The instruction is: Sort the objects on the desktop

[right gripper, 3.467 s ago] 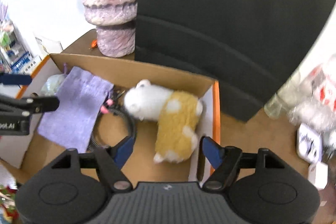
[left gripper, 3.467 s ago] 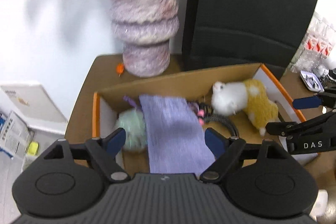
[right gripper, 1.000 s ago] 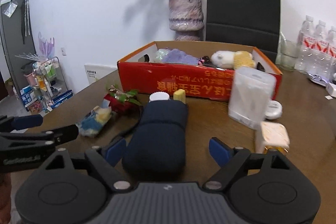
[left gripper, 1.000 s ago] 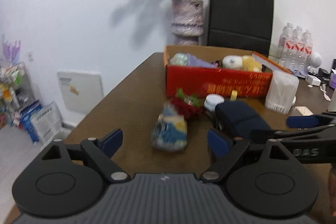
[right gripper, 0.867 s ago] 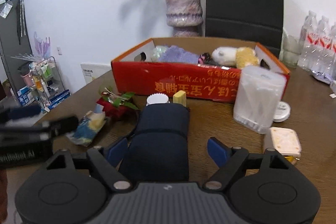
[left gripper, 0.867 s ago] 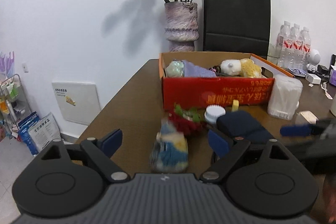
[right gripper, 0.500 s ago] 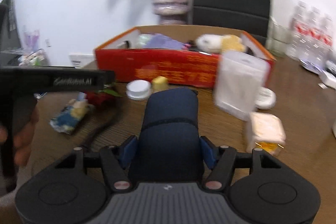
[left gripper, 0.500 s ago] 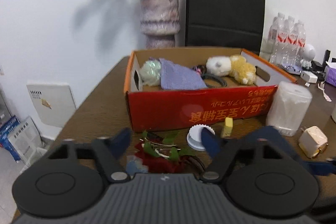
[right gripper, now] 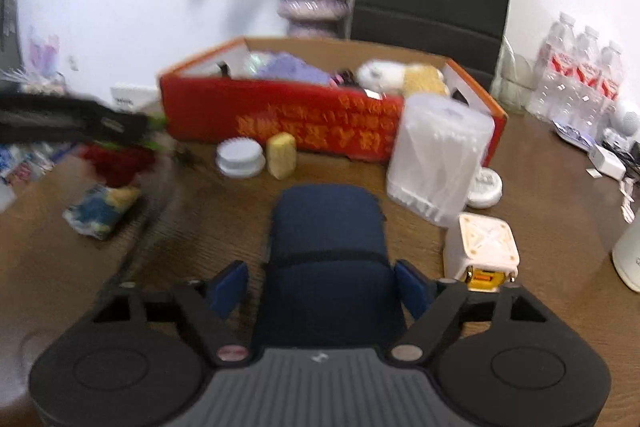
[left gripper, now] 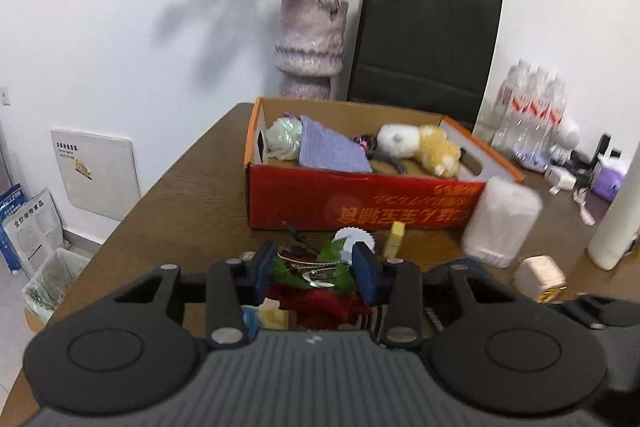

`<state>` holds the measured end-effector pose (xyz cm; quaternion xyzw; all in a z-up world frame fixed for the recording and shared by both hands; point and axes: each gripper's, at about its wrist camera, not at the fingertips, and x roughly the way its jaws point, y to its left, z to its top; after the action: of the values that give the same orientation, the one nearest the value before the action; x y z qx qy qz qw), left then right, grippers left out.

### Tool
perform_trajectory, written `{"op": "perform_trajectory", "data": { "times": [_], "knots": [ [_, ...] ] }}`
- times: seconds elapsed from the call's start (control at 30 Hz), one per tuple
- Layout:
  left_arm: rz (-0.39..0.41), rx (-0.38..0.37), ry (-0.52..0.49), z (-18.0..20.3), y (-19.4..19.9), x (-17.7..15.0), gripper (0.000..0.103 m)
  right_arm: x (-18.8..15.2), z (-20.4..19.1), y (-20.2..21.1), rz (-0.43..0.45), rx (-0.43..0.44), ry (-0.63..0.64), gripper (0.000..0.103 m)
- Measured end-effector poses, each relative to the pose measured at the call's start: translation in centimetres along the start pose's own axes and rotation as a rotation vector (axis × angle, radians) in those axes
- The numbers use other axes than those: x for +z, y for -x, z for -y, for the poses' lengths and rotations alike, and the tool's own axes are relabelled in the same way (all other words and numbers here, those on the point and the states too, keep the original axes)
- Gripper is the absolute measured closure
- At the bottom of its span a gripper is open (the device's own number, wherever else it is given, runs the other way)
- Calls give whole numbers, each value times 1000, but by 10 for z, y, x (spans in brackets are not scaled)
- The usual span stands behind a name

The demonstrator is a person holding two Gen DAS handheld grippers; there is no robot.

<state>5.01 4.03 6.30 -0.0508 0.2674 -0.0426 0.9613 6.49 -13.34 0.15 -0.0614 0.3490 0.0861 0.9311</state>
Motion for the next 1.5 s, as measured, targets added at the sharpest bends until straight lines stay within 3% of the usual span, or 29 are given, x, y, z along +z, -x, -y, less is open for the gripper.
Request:
{"op": "perform_trajectory", "data": {
  "times": [0.33,0.53,0.7,0.93,1.03,1.1,1.2,1.3,1.37,1.4,1.5],
  "knots": [
    [19,-18,-24,14,54,-18,60,-22,16,40,7,64,-92,43],
    [78,-119,158,-13,72,8,60,-23,30,81,88,74,-136,43],
    [47,-125,117,-1,69,-1,60,-21,28,88,117,74,-89,43],
    [-98,-97,160,-2,48,-43,60,-43,21,61,6,22,-67,39],
    [-115,-73,179,-10,49,-50,60,-47,17,66,35,-47,-27,34],
    [-117,-58,193,-15,49,-51,60,-44,10,79,110,-84,14,34],
    [-109,-52,209,-21,51,-49,60,-41,-1,101,205,29,68,34],
    [-102,-52,212,-22,53,-48,60,-41,-20,106,203,214,99,34],
    [-90,-44,209,-22,56,-47,60,-43,-36,91,149,225,131,38],
    [-84,-39,206,-23,58,-46,60,-43,-42,81,129,201,133,47],
    [-75,-13,193,-27,65,-48,60,-36,-41,58,101,196,68,49]
  ]
}}
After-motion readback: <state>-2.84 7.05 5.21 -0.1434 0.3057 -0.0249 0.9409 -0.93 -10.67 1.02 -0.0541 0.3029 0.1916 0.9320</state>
